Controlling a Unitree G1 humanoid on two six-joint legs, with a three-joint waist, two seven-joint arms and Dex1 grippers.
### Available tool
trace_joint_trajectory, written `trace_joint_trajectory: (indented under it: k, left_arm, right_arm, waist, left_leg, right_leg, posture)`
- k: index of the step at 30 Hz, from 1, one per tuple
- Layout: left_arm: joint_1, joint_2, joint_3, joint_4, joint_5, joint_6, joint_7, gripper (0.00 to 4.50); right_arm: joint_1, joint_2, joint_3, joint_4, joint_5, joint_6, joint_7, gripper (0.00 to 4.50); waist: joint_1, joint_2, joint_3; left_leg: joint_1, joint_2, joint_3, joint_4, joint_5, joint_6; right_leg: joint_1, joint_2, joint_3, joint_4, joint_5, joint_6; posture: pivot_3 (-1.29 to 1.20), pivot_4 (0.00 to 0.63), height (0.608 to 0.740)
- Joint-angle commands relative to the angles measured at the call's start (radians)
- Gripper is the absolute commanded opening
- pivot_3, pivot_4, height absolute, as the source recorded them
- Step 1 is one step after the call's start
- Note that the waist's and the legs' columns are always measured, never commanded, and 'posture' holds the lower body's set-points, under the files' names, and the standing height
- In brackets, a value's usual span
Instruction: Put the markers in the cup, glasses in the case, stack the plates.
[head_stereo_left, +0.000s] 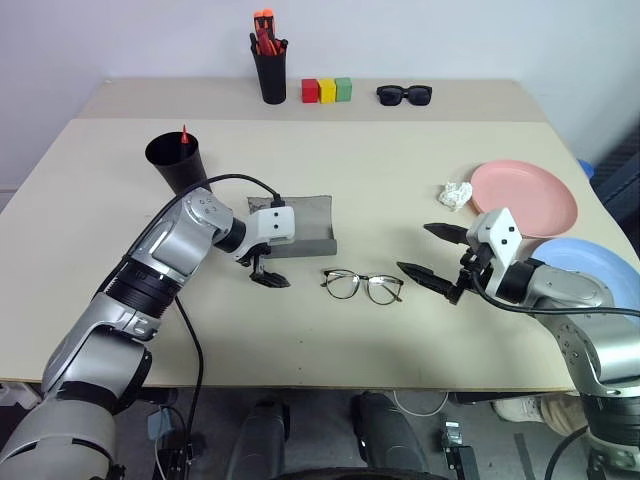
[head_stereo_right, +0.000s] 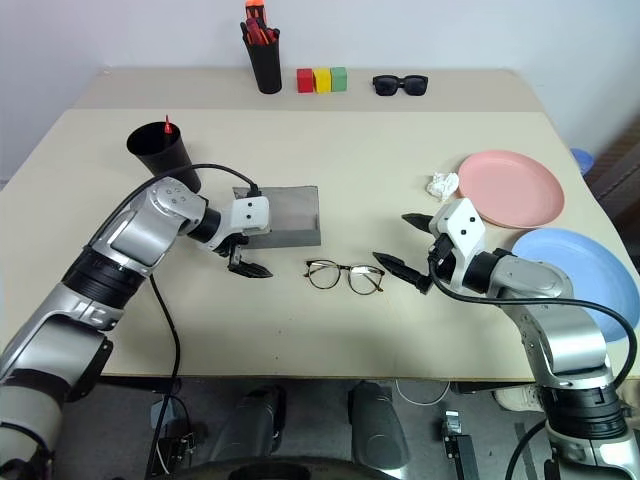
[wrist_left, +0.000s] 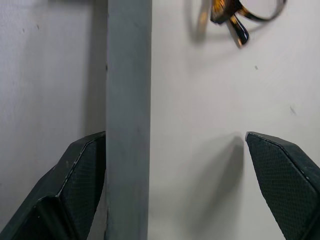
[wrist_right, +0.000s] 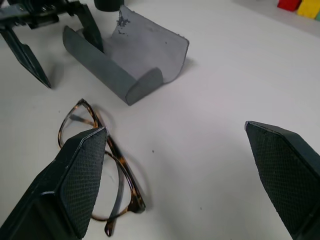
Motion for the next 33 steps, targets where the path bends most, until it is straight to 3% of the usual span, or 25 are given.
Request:
trace_joint_trajectory:
  k: [1,7,33]
  left_arm:
    - [-0.039,0.000,-0.006,0.019,0.003,0.032,-0.025,3.55]
    - [-0.063,-0.008,-0.001,0.039,0.002,0.035,-0.044,0.57]
    - [-0.169,-0.159,-0.053,0.175,0.034,-0.109,-0.067,0.57]
  right_arm:
    - [-0.011,-0.003,-0.012,-0.018,0.006,-0.008,-0.004,4.50]
    - [0.027,-0.003,-0.032,-0.032,0.008,-0.019,-0.011,4.50]
    - [0.064,0.011,-0.026,-0.015,-0.007,-0.065,-0.030,4.50]
  waist:
    - [0.000,0.000,0.000]
    - [0.000,0.000,0.000]
    - [0.001,0.000,0.000]
  left_leg:
    - [0.000,0.000,0.000,0.000,0.000,0.000]
    - [0.000,0.000,0.000,0.000,0.000,0.000]
    - [-0.001,0.000,0.000,0.001,0.000,0.000]
  right_leg:
    - [0.000,0.000,0.000,0.000,0.000,0.000]
    - [0.000,0.000,0.000,0.000,0.000,0.000]
    - [0.000,0.000,0.000,0.000,0.000,0.000]
  posture:
    - [0.00,0.150,0.740]
    - [0.00,0.150,0.740]
    - [0.00,0.150,0.740]
